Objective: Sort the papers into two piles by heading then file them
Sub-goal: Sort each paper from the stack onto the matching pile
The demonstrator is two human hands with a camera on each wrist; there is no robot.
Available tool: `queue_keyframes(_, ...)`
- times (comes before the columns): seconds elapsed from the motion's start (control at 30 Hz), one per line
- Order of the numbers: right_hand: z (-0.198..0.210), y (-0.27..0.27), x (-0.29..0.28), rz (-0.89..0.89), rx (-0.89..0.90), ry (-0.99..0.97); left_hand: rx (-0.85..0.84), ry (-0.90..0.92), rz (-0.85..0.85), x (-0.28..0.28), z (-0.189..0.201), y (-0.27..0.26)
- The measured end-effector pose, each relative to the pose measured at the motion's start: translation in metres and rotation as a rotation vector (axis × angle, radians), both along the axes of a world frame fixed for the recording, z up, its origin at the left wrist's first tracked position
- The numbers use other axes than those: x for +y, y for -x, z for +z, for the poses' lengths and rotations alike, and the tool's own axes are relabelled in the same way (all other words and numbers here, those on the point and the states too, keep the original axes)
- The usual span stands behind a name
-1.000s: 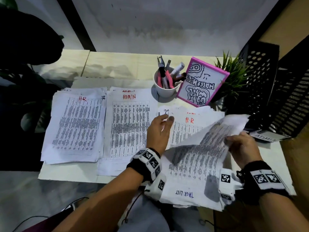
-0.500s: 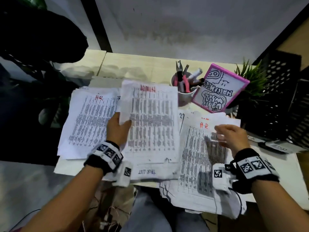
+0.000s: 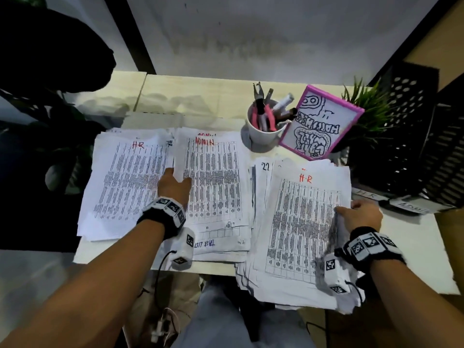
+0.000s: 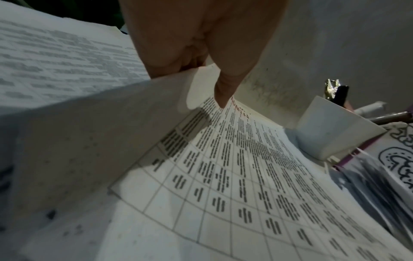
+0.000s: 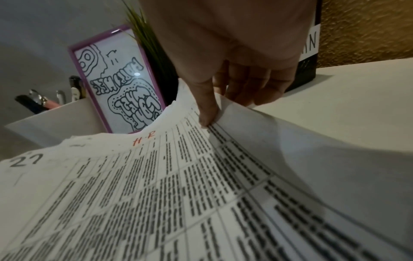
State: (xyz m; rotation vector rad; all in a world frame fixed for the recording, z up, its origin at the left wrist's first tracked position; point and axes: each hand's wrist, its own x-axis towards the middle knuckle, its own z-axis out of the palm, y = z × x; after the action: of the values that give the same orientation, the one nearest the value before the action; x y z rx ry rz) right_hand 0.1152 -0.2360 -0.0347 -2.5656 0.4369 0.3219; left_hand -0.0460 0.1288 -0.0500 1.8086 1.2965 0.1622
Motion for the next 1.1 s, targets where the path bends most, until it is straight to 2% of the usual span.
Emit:
queue_keyframes(0.1,0.004,0.000,-0.005,0.035,-0.076,-0.035,0.069,-0.065,-0.001,-0.006,0.000,-0.002)
queue_keyframes(0.2,0.007,0.002,-0.015,0.068,-0.159,-0.093,0.256,-0.325,-0.035,-0.015,0.005,-0.007)
queue_keyframes(0.23,0.005,0.002,-0.020,0.088,-0.187,-0.128,0.239,-0.383,-0.064,-0.021,0.009,-0.011)
queue_keyframes(0.3,0.006,0.006,-0.028,0.094,-0.199,-0.297,0.089,-0.413,-0.170,-0.038,0.016,-0.021)
queue_keyframes(0.4,0.012,0.015,-0.033,0.008,-0.169,-0.612,-0.255,-0.354,-0.314,-0.068,0.018,-0.042)
queue_keyframes(0.47,0.018,0.021,-0.032,-0.020,-0.178,-0.743,-0.350,-0.240,-0.367,-0.091,0.024,-0.059)
queue_keyframes(0.53,0.021,0.025,-0.031,-0.037,-0.223,-0.828,-0.335,-0.145,-0.429,-0.111,0.027,-0.073)
queue_keyframes(0.63,0.019,0.026,-0.035,-0.124,-0.221,-0.941,-0.191,-0.099,-0.512,-0.133,0.020,-0.087)
queue_keyframes(0.77,0.013,0.028,-0.048,-0.076,-0.121,-0.994,0.002,-0.065,-0.468,-0.146,0.010,-0.096)
queue_keyframes(0.93,0.016,0.031,-0.053,-0.072,-0.048,-1.031,0.019,0.022,-0.464,-0.153,0.000,-0.098)
queue_keyframes(1.1,0.019,0.034,-0.052,-0.077,-0.028,-1.025,-0.064,-0.010,-0.314,-0.156,0.000,-0.091)
